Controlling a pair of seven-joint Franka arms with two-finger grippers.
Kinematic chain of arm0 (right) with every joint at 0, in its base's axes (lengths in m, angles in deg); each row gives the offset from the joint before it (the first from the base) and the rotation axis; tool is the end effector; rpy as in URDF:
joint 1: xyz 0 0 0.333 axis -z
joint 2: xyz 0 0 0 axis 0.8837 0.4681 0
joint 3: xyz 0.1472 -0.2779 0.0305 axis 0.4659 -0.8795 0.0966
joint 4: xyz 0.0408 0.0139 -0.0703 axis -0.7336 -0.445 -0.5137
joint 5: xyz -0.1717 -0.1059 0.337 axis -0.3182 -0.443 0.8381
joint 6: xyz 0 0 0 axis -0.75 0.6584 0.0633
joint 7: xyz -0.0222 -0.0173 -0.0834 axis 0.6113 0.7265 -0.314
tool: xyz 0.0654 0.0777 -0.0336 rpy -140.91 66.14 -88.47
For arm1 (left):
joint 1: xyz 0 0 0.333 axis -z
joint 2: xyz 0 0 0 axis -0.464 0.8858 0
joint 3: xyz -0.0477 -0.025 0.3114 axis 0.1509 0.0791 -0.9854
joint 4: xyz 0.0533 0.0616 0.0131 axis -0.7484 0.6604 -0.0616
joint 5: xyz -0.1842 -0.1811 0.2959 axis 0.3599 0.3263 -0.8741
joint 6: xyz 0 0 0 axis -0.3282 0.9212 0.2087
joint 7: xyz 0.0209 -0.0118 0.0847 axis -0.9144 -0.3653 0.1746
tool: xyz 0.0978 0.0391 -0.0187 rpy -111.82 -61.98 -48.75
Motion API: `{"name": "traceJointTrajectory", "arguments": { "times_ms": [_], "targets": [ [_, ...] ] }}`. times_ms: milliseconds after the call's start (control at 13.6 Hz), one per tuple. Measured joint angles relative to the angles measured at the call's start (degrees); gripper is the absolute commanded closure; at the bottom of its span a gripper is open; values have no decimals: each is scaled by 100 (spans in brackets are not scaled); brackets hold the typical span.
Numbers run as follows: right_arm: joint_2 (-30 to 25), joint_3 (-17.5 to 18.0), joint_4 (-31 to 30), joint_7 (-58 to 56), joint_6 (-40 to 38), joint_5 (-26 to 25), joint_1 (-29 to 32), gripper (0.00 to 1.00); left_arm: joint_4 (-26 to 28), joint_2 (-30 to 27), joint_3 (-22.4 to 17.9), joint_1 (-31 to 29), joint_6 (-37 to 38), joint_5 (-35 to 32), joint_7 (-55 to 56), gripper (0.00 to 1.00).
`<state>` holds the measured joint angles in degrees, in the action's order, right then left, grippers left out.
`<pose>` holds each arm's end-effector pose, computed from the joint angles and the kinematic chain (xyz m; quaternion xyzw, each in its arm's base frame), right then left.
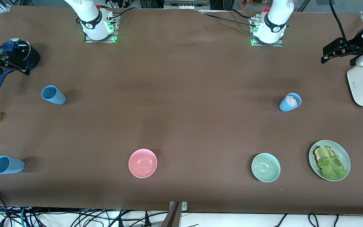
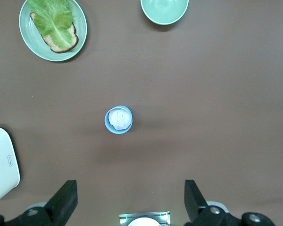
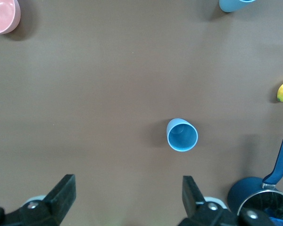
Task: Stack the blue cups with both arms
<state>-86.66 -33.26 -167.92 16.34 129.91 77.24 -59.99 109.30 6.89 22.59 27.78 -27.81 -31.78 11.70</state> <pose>0.5396 -0.0404 0.5918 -0.9995 0.0108 0.0294 0.0047 0.5214 -0.0162 0.6422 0.9981 -0.0345 -0.0505 0.0080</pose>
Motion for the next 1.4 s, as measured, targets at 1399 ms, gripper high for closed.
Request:
{"name": "traceJointTrajectory", "arguments": {
  "times_ms": [1399],
  "targets": [
    [-2, 0, 20, -4, -3, 0, 0, 0, 37, 709, -8, -7, -13, 0, 106, 0]
  ]
}}
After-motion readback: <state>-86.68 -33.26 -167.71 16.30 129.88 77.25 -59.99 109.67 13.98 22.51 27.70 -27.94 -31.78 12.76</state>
